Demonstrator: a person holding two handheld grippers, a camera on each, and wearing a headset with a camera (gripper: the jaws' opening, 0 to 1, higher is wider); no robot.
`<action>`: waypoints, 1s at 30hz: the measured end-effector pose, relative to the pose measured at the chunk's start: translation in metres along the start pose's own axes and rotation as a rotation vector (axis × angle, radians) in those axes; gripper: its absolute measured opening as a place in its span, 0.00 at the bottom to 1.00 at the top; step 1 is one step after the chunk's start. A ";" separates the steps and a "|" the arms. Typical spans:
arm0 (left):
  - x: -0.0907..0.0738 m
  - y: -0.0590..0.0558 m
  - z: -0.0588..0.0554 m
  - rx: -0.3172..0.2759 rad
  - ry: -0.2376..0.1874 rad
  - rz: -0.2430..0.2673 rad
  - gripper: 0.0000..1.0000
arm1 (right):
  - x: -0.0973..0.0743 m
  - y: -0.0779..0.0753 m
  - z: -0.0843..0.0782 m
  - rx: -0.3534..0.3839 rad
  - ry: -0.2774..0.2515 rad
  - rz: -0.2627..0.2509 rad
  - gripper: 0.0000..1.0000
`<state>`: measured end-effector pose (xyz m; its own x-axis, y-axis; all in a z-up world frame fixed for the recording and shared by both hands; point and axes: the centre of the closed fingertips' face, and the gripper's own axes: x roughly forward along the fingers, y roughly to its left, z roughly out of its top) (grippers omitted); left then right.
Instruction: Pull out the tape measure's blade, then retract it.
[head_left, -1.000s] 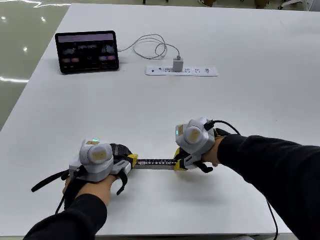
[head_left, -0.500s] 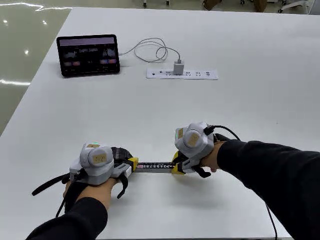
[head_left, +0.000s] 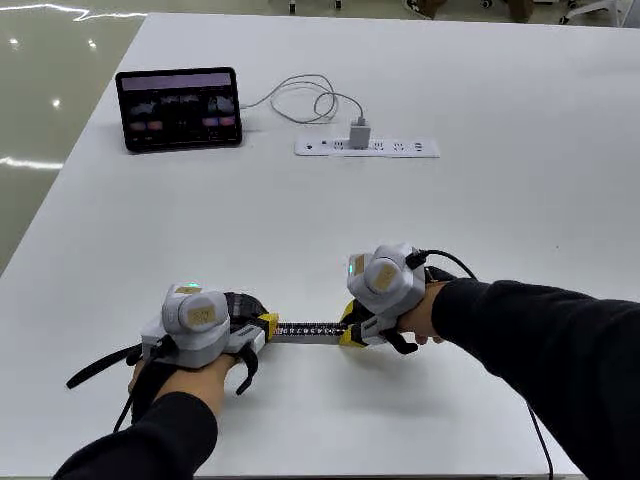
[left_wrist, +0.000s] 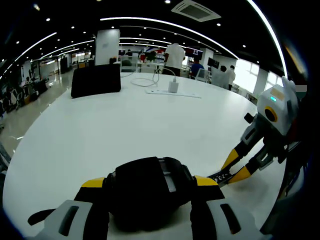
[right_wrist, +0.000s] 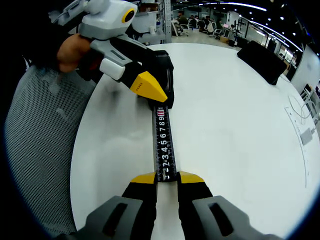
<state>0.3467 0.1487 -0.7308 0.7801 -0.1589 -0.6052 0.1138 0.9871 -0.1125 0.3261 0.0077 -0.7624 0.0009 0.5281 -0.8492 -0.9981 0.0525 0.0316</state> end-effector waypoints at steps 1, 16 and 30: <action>0.000 0.000 0.000 -0.001 0.000 0.000 0.62 | 0.000 0.000 0.001 0.001 0.000 0.000 0.11; 0.000 0.000 0.000 -0.004 -0.001 0.000 0.62 | 0.005 0.001 0.012 0.019 -0.028 -0.005 0.11; -0.001 -0.001 0.000 -0.008 -0.002 0.000 0.62 | 0.009 0.001 0.020 0.015 -0.045 0.001 0.11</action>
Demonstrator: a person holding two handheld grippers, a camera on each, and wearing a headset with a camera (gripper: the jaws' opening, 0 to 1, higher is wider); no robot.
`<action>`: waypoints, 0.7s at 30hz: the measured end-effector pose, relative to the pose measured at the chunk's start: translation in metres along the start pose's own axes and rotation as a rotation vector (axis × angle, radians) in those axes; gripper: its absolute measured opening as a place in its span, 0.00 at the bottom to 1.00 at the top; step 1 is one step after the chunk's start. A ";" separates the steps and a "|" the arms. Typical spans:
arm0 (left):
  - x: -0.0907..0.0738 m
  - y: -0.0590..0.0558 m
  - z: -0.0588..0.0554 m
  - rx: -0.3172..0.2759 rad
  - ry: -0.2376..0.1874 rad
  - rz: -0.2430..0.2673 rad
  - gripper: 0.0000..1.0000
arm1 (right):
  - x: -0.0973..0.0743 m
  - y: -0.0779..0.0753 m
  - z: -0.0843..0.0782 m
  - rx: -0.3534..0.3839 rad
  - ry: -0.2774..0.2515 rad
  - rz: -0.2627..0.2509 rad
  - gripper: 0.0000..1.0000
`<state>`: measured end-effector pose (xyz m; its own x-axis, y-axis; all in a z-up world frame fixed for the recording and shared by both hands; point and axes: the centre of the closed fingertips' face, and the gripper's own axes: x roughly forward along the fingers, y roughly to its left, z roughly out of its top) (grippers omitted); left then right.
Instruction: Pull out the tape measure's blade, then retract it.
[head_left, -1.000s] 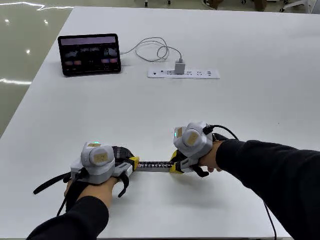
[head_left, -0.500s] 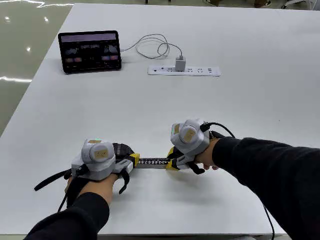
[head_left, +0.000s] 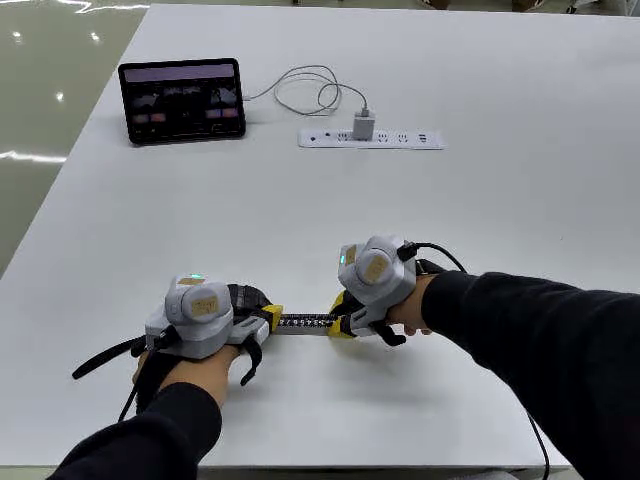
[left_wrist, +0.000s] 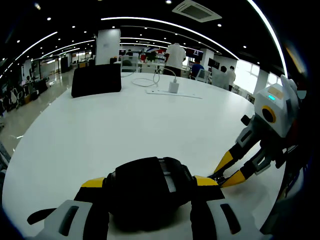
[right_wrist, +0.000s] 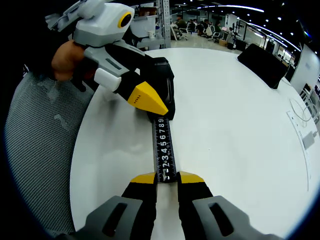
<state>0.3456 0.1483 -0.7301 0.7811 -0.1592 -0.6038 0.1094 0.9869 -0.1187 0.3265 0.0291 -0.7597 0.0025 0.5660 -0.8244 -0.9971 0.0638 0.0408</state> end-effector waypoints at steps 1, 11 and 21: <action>0.000 0.000 0.000 0.000 0.000 0.000 0.62 | 0.000 0.000 0.001 0.007 -0.006 0.001 0.11; 0.000 0.000 0.000 -0.003 0.000 -0.001 0.62 | 0.004 0.001 0.008 0.015 -0.027 0.001 0.11; -0.001 0.000 0.000 -0.006 -0.001 -0.008 0.62 | 0.009 0.002 0.014 0.024 -0.061 0.010 0.11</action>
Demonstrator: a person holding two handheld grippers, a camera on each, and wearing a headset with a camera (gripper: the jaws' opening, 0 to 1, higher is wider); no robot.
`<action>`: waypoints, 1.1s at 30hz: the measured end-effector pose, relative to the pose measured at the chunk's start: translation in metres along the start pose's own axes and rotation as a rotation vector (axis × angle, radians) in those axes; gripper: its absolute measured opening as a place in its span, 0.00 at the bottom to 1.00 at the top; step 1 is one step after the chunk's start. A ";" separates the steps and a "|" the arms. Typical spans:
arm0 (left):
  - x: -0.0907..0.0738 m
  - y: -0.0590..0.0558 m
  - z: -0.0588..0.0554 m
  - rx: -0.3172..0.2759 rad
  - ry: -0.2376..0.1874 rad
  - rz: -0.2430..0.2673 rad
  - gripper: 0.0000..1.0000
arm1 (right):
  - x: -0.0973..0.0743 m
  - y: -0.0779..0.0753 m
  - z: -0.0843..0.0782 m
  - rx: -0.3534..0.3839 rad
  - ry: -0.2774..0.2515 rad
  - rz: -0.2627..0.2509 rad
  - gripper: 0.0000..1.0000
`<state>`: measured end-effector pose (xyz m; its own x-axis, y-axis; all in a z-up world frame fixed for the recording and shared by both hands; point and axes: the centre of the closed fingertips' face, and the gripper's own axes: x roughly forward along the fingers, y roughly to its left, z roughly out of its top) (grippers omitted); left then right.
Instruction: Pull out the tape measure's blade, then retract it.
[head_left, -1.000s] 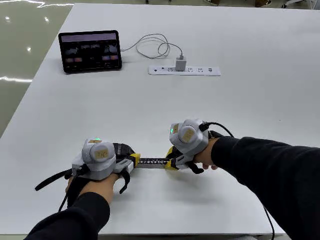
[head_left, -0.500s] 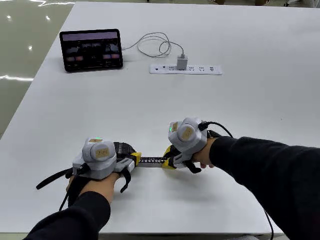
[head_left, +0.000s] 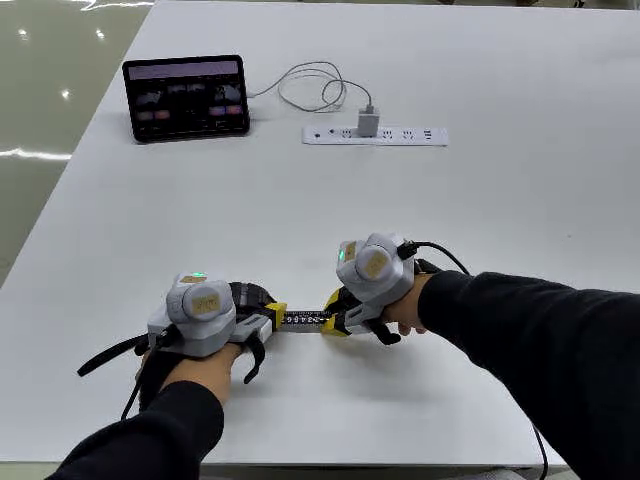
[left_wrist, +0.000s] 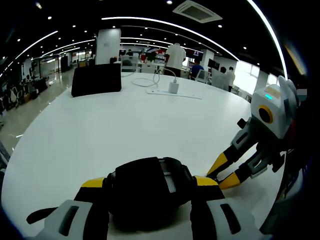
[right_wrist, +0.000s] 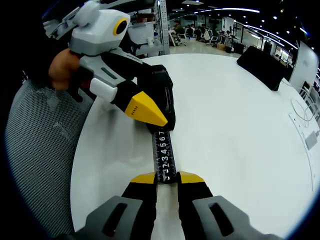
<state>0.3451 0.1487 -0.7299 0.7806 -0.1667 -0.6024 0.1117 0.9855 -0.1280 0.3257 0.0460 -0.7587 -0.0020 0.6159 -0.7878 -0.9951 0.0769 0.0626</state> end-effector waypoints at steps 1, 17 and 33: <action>0.000 0.000 0.000 -0.001 0.001 0.000 0.62 | 0.001 0.000 0.002 -0.004 -0.002 -0.001 0.11; 0.000 0.000 0.000 -0.004 0.000 -0.003 0.62 | 0.006 0.002 0.008 -0.008 -0.011 -0.007 0.11; 0.001 -0.001 -0.001 0.001 0.004 -0.008 0.62 | 0.011 0.002 0.012 0.012 -0.016 -0.006 0.10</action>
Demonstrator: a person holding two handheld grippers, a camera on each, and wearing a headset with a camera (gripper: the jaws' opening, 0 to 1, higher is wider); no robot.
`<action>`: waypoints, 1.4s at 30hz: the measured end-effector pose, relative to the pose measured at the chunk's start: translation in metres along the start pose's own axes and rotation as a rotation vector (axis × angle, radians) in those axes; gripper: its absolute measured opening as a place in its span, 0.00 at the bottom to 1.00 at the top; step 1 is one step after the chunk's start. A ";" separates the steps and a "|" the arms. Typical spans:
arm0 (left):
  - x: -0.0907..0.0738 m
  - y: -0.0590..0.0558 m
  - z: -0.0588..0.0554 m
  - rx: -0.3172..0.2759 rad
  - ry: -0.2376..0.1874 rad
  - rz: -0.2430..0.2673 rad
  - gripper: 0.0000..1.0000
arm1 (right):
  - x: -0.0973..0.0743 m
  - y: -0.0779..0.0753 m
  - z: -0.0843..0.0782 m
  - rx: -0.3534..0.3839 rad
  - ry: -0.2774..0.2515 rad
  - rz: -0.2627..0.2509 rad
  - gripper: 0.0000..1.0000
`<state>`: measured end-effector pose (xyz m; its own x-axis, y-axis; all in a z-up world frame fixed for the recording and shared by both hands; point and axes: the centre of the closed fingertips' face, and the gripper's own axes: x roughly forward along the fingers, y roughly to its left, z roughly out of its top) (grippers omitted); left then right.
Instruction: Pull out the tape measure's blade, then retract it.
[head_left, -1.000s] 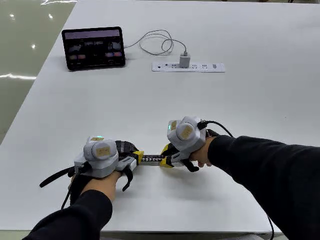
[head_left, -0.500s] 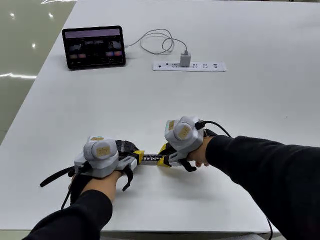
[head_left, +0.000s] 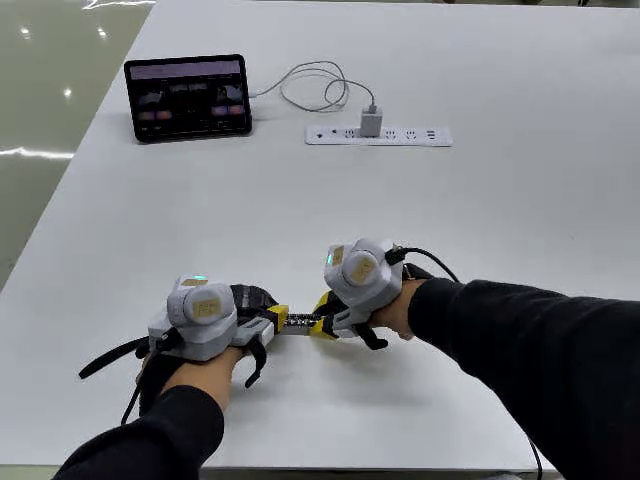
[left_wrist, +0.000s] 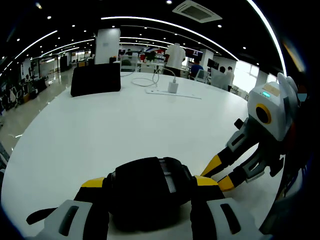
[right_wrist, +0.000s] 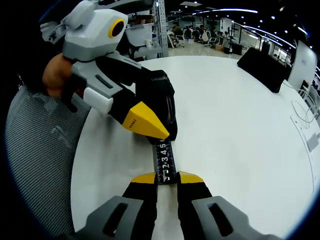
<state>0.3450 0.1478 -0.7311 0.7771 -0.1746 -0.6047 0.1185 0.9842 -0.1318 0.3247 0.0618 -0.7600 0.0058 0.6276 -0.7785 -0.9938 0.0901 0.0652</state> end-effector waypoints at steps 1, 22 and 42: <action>0.000 0.000 0.000 -0.001 0.001 -0.001 0.62 | 0.000 0.001 0.000 -0.013 0.000 0.003 0.10; -0.001 0.001 0.001 -0.011 0.000 0.005 0.62 | 0.014 0.003 0.015 -0.017 -0.008 0.010 0.11; 0.000 0.001 0.001 -0.015 -0.002 -0.001 0.62 | 0.021 0.001 0.024 -0.026 -0.028 0.017 0.11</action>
<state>0.3454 0.1492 -0.7306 0.7781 -0.1760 -0.6030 0.1104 0.9833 -0.1446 0.3264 0.0940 -0.7615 -0.0087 0.6500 -0.7599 -0.9963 0.0589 0.0619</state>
